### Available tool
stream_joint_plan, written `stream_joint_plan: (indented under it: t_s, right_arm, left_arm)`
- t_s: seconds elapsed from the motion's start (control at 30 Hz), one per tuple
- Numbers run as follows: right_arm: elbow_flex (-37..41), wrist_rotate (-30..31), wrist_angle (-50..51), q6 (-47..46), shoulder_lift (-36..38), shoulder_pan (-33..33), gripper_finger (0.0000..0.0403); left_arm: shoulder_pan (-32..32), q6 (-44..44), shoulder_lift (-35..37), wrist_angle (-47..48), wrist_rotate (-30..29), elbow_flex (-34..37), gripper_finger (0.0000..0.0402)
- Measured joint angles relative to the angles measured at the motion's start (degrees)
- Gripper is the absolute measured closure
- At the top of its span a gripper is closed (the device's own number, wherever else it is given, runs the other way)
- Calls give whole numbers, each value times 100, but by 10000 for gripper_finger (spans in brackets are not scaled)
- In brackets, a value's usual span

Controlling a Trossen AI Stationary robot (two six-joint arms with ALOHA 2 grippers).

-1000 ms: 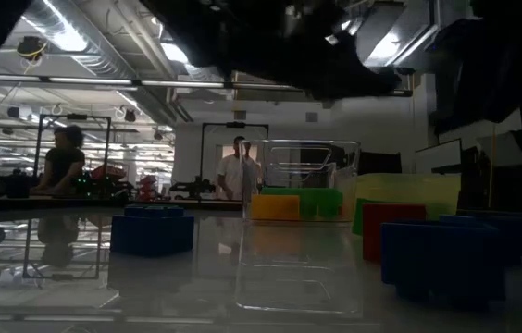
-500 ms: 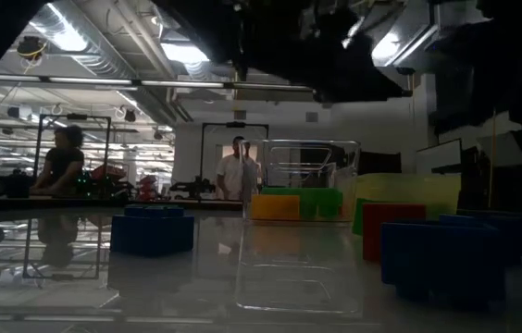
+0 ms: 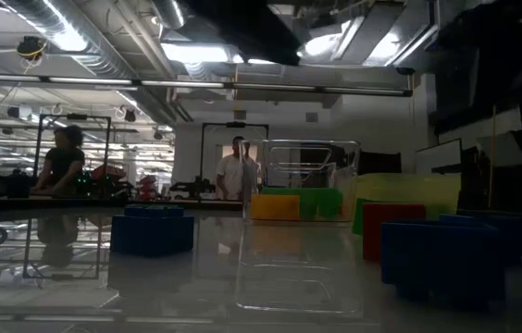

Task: Sort blocks by size
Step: Put the small blue game piece into the yellow bin

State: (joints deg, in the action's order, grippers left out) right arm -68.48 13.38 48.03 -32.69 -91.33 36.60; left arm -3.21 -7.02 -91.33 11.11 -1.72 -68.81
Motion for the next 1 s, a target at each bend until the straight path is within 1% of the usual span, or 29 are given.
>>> stream_joint_plan:
  t_s: [0.17, 0.3, 0.47, 0.67, 0.77, 0.9, 1.0]
  right_arm:
    - [-1, -12, -659, 167, 0, 108, 162]
    - [-1, -10, -1170, 140, -26, 98, 162]
    - [-1, -43, -1503, 98, -265, 92, 162]
    - [-1, -54, -1500, 81, -784, 90, 162]
    - [-1, -49, -1501, 81, -991, 90, 162]
    - [-1, 63, -1499, 82, -1201, 88, 162]
    - [-1, 78, -1499, 81, -1319, 88, 162]
  left_arm:
    - [-400, 591, 888, 0, -14, 1055, 238]
    - [-798, 1094, 1275, -177, -15, 1604, 238]
    - [-1267, 1158, 1335, -661, -85, 2074, 238]
    - [-1684, 1161, 1331, -1577, -271, 2554, 238]
    - [-1814, 1183, 1331, -1848, -365, 2685, 238]
    - [-1983, 1317, 1329, -1898, -526, 2724, 238]
    - [-2110, 1264, 1329, -2008, -557, 2724, 238]
